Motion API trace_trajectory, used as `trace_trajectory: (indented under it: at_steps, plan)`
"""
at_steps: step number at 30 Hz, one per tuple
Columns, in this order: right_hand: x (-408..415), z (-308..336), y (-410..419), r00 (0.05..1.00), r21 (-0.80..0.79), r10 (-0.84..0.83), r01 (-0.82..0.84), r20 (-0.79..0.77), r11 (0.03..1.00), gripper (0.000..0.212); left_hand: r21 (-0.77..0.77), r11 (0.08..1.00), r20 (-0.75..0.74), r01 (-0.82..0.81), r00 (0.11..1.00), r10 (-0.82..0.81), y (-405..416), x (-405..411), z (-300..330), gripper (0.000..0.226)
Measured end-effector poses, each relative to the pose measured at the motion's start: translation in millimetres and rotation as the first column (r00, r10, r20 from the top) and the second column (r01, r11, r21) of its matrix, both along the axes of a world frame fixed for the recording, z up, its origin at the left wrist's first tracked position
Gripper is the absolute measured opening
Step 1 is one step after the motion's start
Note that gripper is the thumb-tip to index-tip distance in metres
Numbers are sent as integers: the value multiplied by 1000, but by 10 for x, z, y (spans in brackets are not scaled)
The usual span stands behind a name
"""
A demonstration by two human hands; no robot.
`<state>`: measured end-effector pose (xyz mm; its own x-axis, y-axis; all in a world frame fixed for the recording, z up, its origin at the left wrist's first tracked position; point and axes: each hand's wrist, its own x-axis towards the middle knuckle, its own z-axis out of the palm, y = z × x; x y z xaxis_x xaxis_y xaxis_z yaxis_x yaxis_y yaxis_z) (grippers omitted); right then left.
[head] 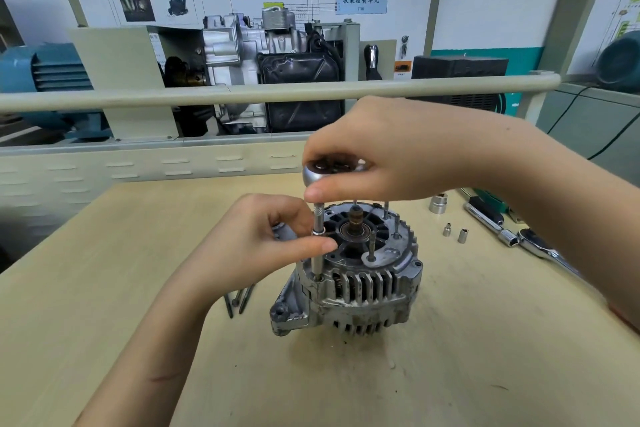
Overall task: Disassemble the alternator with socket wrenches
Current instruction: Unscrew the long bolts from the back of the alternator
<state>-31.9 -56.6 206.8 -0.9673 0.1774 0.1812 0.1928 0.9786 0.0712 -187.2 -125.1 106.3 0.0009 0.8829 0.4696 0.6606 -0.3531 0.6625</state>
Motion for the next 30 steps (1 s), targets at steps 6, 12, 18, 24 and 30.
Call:
trace_trajectory:
  at_steps: [6, 12, 18, 24, 30]
  plan:
    - [0, -10, -12, 1000, 54, 4, -4, 0, 999, 57, -28, 999, 42, 25, 999, -23, 3, 2, 8, 34]
    - [7, -10, -7, 999, -31, 36, -36, 9, 999, 40, -108, 986, 74, 127, 990, -119, -7, -28, 9, 23]
    - [-4, -2, -18, 1000, 50, -12, 12, -1, 999, 56, -28, 999, 8, -21, 1000, 21, 4, 40, 5, 40]
    - [-4, -7, -11, 1000, -11, 27, -27, -6, 1000, 54, -100, 994, 40, 45, 998, -41, -4, 9, 32, 27]
    - [-12, -1, -7, 999, -8, 42, -42, 6, 999, 36, -103, 990, 42, 101, 994, -97, -15, -43, 25, 29]
